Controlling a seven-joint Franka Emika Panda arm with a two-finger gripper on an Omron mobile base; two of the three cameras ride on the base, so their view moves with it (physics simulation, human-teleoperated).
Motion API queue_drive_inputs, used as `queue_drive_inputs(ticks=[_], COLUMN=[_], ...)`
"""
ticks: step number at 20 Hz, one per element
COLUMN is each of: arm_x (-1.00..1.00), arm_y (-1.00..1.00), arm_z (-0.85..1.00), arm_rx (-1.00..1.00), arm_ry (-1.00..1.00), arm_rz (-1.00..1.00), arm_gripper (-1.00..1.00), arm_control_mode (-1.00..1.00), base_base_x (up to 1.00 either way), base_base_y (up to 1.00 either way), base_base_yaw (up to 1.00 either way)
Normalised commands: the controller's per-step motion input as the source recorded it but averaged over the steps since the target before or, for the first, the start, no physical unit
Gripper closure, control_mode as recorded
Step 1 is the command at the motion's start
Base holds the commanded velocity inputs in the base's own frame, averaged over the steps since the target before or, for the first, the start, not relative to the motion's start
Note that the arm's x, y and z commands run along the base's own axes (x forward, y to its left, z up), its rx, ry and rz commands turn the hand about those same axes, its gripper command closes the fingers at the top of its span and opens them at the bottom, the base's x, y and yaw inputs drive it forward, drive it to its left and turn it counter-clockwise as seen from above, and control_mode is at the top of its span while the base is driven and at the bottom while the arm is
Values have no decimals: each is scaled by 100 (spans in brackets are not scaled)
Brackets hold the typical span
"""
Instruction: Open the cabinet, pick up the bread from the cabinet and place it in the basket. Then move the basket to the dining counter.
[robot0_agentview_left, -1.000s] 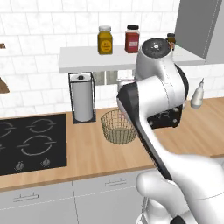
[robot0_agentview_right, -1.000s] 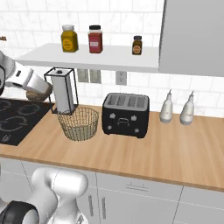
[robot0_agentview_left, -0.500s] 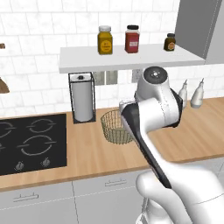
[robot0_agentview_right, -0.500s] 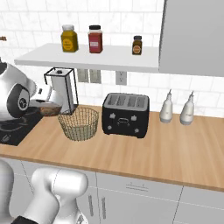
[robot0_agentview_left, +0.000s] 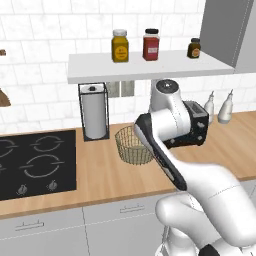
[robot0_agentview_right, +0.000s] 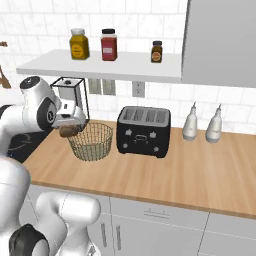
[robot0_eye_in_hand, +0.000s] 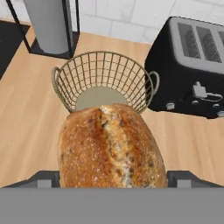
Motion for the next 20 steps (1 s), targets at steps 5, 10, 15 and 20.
queue_drive_inputs(ticks=[5, 10, 15, 20], arm_x=[64, 63, 48, 26], arm_y=[0, 0, 0, 0], arm_z=[-58, -42, -40, -47], arm_rx=[-5, -1, -2, -3], arm_ry=[11, 8, 1, 2], arm_rz=[0, 0, 0, 0], arm_gripper=[100, 100, 100, 100], arm_control_mode=[-100, -100, -100, -100], base_base_x=[0, 0, 0, 0], base_base_y=[0, 0, 0, 0], base_base_yaw=[0, 0, 0, 0])
